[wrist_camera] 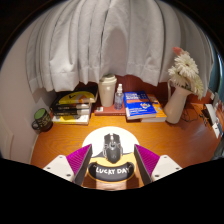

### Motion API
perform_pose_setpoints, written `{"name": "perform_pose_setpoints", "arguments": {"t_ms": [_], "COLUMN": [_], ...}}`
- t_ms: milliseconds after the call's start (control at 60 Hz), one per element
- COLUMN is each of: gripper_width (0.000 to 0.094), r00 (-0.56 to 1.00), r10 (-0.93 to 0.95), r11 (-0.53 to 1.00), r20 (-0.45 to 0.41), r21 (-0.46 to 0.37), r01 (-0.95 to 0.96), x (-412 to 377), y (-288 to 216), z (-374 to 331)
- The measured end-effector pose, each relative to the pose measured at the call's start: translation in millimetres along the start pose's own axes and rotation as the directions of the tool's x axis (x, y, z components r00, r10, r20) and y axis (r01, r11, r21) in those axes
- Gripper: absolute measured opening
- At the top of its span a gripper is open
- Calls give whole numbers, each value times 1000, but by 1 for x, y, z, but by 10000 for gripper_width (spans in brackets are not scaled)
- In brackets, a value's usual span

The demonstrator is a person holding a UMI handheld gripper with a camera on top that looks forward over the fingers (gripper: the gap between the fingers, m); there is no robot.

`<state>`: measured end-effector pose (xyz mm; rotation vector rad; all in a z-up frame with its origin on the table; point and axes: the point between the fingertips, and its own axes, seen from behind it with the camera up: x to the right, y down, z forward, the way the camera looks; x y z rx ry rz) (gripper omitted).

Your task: Arrange mouse

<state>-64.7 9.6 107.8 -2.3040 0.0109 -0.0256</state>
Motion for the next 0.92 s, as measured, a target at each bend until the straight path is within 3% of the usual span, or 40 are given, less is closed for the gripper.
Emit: {"name": "perform_pose_setpoints", "arguments": {"t_ms": [350,917], "gripper_width": [828,834], "r00": [999,1000], "r10": [27,-8], "r11": [996,995], "r20": [-44,-15], "r21": [91,102], "r01": [-22,10], "x": [14,-8], "y": [26,52], "z": [-157,-215]}}
